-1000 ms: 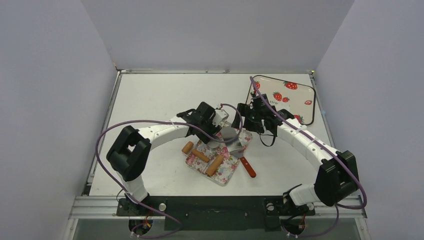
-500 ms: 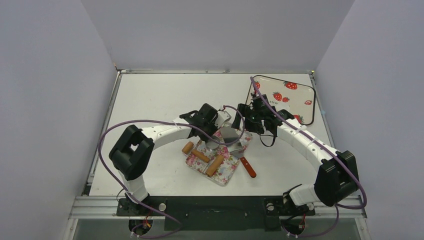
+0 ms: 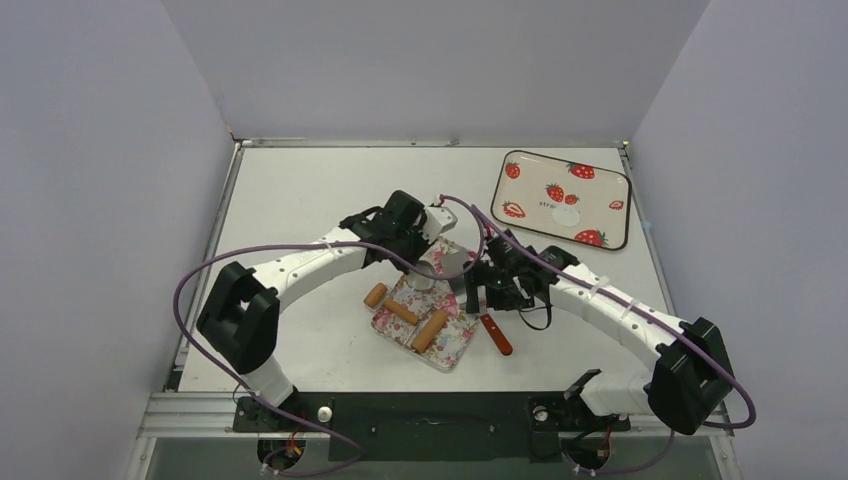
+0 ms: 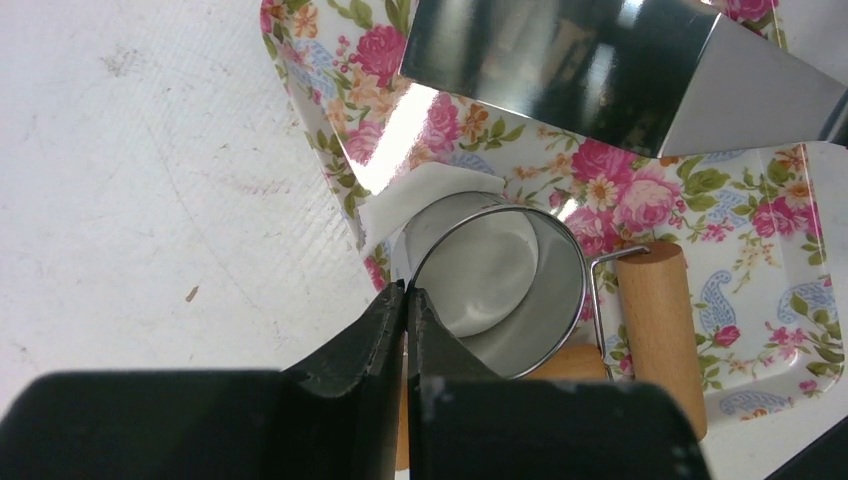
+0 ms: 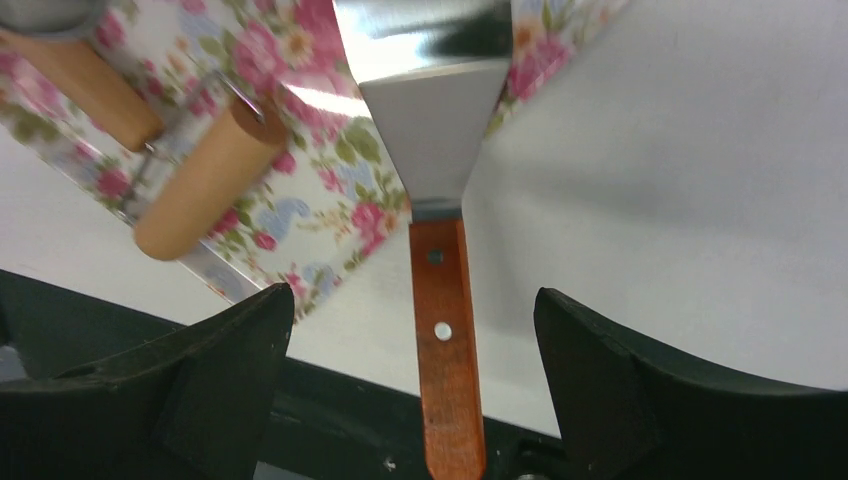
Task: Roll out the dumpling wrappers from the dough
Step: Pick up the spatula from the center of the board.
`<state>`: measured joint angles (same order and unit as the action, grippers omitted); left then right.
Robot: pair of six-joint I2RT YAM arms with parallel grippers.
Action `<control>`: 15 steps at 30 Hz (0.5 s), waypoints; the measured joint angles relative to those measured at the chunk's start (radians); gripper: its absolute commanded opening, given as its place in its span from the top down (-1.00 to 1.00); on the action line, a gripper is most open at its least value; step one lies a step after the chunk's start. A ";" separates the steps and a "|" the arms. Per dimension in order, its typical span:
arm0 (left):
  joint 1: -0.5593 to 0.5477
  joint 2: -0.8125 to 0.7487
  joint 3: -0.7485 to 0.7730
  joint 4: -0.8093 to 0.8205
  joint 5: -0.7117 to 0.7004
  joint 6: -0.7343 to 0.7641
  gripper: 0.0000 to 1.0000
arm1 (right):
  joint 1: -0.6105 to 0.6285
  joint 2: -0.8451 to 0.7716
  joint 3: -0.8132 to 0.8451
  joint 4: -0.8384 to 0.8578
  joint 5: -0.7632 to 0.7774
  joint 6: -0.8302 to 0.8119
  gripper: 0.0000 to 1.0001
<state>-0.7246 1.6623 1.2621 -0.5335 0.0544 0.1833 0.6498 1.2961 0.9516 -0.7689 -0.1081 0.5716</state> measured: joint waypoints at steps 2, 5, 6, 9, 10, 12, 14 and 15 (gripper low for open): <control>0.000 0.016 -0.006 0.012 0.008 -0.013 1.00 | 0.028 -0.010 -0.036 -0.039 0.006 0.009 -0.73; 0.000 0.044 -0.021 0.045 0.006 -0.029 1.00 | 0.059 -0.016 -0.074 -0.082 0.014 0.031 -0.75; 0.000 0.050 -0.027 0.058 0.002 -0.032 1.00 | 0.069 -0.015 -0.079 -0.090 0.017 0.040 -0.74; 0.001 0.056 -0.036 0.083 -0.013 -0.043 1.00 | 0.098 -0.008 -0.086 -0.097 0.018 0.051 -0.57; 0.002 0.056 -0.037 0.093 -0.018 -0.048 1.00 | 0.101 0.000 -0.089 -0.093 0.018 0.052 -0.52; 0.003 0.056 -0.040 0.112 -0.024 -0.061 1.00 | 0.106 0.027 -0.101 -0.074 0.012 0.051 -0.30; 0.006 0.056 -0.042 0.127 -0.027 -0.079 1.00 | 0.110 0.057 -0.119 -0.048 0.007 0.051 -0.04; 0.007 0.056 -0.043 0.130 -0.028 -0.089 1.00 | 0.111 0.069 -0.128 -0.039 0.004 0.050 -0.03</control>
<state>-0.7177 1.7187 1.2194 -0.4034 0.0265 0.0940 0.7612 1.3647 0.8234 -0.8074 -0.1043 0.6212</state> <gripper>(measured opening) 0.008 0.576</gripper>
